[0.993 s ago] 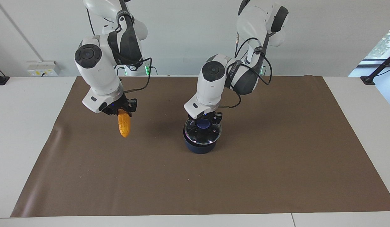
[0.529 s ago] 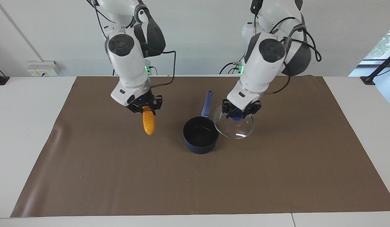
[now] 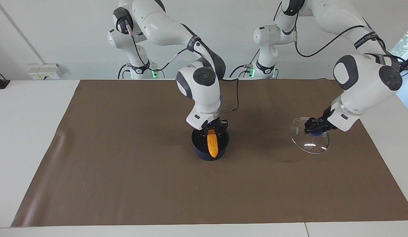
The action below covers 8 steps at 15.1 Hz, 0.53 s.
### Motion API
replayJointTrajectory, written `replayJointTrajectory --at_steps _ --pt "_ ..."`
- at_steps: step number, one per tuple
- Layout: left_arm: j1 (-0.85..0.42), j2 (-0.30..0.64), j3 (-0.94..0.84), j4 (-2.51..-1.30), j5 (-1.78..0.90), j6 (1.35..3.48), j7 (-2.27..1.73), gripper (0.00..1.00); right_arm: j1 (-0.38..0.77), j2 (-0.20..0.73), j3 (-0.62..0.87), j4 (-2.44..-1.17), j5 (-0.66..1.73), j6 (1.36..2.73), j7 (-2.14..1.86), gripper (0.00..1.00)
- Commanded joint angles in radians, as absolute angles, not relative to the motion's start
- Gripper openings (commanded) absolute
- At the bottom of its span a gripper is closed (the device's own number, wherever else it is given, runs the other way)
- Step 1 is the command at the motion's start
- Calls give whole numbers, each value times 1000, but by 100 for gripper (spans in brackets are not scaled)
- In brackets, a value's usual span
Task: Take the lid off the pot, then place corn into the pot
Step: 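Lift the lid aside with the left gripper while the right lifts corn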
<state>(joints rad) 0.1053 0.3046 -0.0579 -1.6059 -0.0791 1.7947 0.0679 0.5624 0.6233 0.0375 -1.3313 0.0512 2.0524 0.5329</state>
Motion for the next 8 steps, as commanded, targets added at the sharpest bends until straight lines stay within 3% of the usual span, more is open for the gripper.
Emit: replayJointTrajectory --at_steps 1,5,8 --pt "110 229 -67 -1775 -49 1910 78 0 578 643 35 -1327 31 2069 554 0" --pt "114 236 -67 -1841 -43 1994 77 0 574 647 35 -1348 32 2060 554 0" --pt "114 238 -64 -1861 -38 2028 78 0 577 644 31 -1333 32 1946 561 0"
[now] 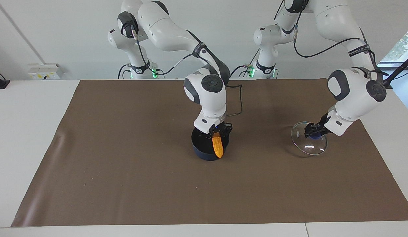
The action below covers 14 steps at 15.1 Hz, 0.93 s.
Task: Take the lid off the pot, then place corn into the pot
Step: 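Lower the corn into the pot and open the right gripper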
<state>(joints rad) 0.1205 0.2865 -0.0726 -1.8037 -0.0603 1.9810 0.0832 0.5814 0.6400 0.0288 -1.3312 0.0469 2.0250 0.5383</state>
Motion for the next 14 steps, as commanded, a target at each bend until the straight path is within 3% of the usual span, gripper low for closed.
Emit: replayJointTrajectory --at_steps 1,4,8,9,10,11,14 --pt "114 236 -64 -1882 -29 2064 78 0 575 644 29 -1330 29 1898 578 0" --pt "115 230 -60 -1946 -11 2183 80 0 587 637 31 -1331 31 1893 623 0" --pt "138 245 -61 -1948 -11 2203 188 0 578 637 32 -1331 32 1898 624 0" --pt "141 248 -61 -1947 -11 2204 213 0 574 637 32 -1331 29 1904 624 20" --pt "138 256 -61 -1948 -11 2204 212 0 574 637 31 -1333 28 1910 624 81" --pt "137 261 -61 -1948 -11 2204 216 0 577 637 29 -1332 23 1911 624 100" --pt "133 275 -63 -1948 -11 2218 222 0 575 632 31 -1331 -9 1901 623 100"
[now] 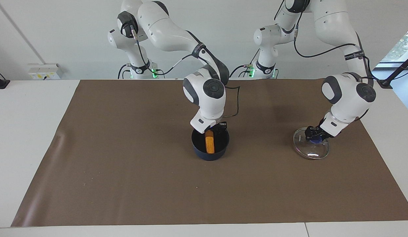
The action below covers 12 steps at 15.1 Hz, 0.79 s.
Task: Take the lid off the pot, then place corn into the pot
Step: 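Lower the corn into the pot and open the right gripper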
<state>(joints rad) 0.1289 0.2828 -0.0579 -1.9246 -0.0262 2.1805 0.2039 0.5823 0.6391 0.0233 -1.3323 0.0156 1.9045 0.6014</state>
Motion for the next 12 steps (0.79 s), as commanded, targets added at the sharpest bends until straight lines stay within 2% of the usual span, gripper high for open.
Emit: replayJointTrajectory --at_steps 1,3,4,5,7,9,12 --pt "133 278 -63 -1948 -11 2226 225 0 571 621 28 -1330 -11 1895 621 100" --pt "130 284 -63 -1950 -11 2233 250 0 540 586 21 -1330 -29 1891 600 100" --pt "130 285 -63 -1948 -11 2232 277 42 522 565 21 -1324 -44 1881 592 100" --pt "132 285 -63 -1945 -11 2232 305 99 497 546 21 -1316 -57 1873 580 100" --pt "130 285 -63 -1931 -11 2226 319 100 424 476 23 -1316 -67 1818 475 100" --pt "123 273 -63 -1905 -11 2204 313 100 335 401 21 -1316 -71 1706 318 100" --pt "98 256 -66 -1778 -11 2056 235 100 243 295 20 -1316 -71 1612 200 100"
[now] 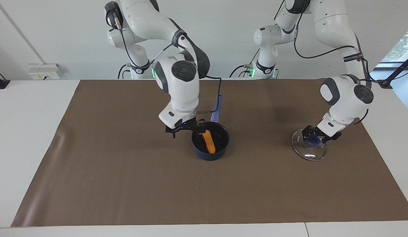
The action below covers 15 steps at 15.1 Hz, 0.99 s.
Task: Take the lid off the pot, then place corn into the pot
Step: 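Release the lid with the left gripper while the right gripper withdraws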
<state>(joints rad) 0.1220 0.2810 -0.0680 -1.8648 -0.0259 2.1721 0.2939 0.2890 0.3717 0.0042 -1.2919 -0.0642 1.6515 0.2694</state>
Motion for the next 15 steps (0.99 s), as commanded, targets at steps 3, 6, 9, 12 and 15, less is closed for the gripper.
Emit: replayJointTrajectory --at_steps 3,6,9,12,15 --pt "49 256 -64 -1596 -9 1817 50 100 145 223 20 -1339 -67 1548 85 100" --pt "44 146 -67 -1603 -9 1715 38 100 100 145 20 -1481 -66 1549 61 100" --pt "44 43 -69 -1652 -9 1648 34 100 94 68 20 -1583 -66 1549 66 100" --pt "41 -40 -69 -1750 -9 1615 26 100 58 38 21 -1635 -55 1558 48 100" --pt "34 -46 -64 -1761 -11 1623 5 100 40 2 12 -1676 -52 1563 5 100"
